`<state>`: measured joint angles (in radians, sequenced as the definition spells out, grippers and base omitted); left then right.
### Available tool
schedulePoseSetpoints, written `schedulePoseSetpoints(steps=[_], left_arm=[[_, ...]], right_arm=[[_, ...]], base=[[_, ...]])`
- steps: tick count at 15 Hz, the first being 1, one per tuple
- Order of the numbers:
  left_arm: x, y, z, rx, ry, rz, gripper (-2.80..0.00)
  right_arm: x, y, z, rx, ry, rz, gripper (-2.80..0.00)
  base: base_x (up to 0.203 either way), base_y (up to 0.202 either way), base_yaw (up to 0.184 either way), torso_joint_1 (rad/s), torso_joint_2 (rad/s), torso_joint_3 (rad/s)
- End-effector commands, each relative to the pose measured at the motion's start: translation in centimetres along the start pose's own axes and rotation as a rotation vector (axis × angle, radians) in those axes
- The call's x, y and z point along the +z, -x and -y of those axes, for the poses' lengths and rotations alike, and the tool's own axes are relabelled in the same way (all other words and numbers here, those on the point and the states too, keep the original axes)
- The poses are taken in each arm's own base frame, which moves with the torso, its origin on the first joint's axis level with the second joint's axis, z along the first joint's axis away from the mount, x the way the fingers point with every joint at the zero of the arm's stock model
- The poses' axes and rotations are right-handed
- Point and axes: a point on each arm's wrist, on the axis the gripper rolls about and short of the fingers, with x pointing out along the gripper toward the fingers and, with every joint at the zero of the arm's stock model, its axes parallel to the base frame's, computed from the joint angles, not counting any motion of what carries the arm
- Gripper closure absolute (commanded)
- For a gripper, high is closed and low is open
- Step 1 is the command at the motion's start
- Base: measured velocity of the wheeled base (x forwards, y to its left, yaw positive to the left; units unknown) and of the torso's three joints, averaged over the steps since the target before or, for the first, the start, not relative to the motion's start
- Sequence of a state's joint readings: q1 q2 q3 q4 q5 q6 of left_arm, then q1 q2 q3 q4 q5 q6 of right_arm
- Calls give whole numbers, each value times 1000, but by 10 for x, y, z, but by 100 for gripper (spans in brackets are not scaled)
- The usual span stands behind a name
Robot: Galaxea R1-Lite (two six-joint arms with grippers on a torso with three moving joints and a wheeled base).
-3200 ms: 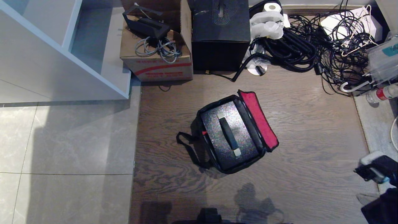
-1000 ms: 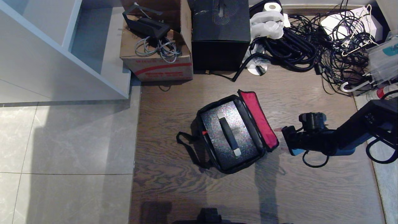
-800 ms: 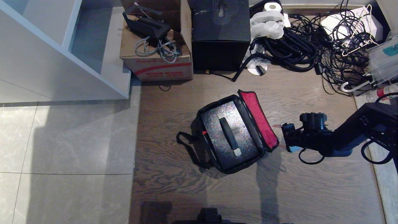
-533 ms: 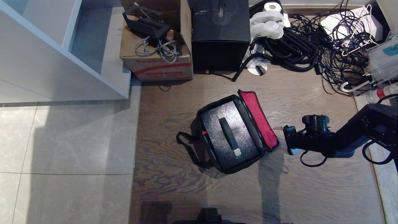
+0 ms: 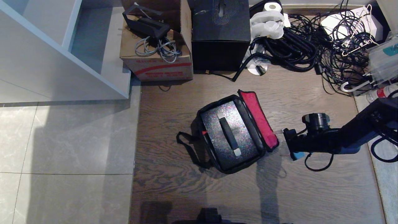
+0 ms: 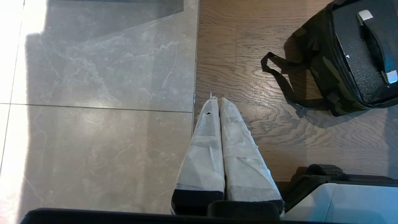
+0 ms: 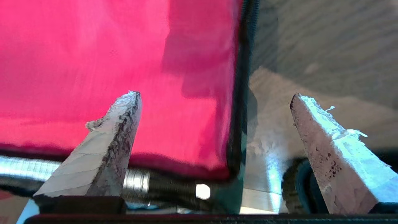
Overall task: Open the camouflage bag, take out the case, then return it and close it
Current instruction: Close the top of the storage box
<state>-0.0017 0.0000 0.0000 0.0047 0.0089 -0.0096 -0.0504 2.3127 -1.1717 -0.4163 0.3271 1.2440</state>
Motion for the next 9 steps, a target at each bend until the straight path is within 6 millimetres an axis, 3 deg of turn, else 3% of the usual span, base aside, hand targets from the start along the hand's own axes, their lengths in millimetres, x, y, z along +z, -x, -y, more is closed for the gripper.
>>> schedulePoseSetpoints(steps=[1, 5, 9], left_arm=[[0, 0, 0, 0, 1, 2, 0], [0, 0, 0, 0, 0, 3, 0], [0, 0, 0, 0, 0, 0, 0]], right_arm=[[-8, 36, -16, 43, 11, 2, -280], [-36, 99, -29, 146, 142, -29, -280], [-51, 124, -20, 298, 266, -71, -280]], base=[[0, 0, 0, 0, 0, 0], [0, 0, 0, 0, 0, 0], [0, 0, 0, 0, 0, 0]])
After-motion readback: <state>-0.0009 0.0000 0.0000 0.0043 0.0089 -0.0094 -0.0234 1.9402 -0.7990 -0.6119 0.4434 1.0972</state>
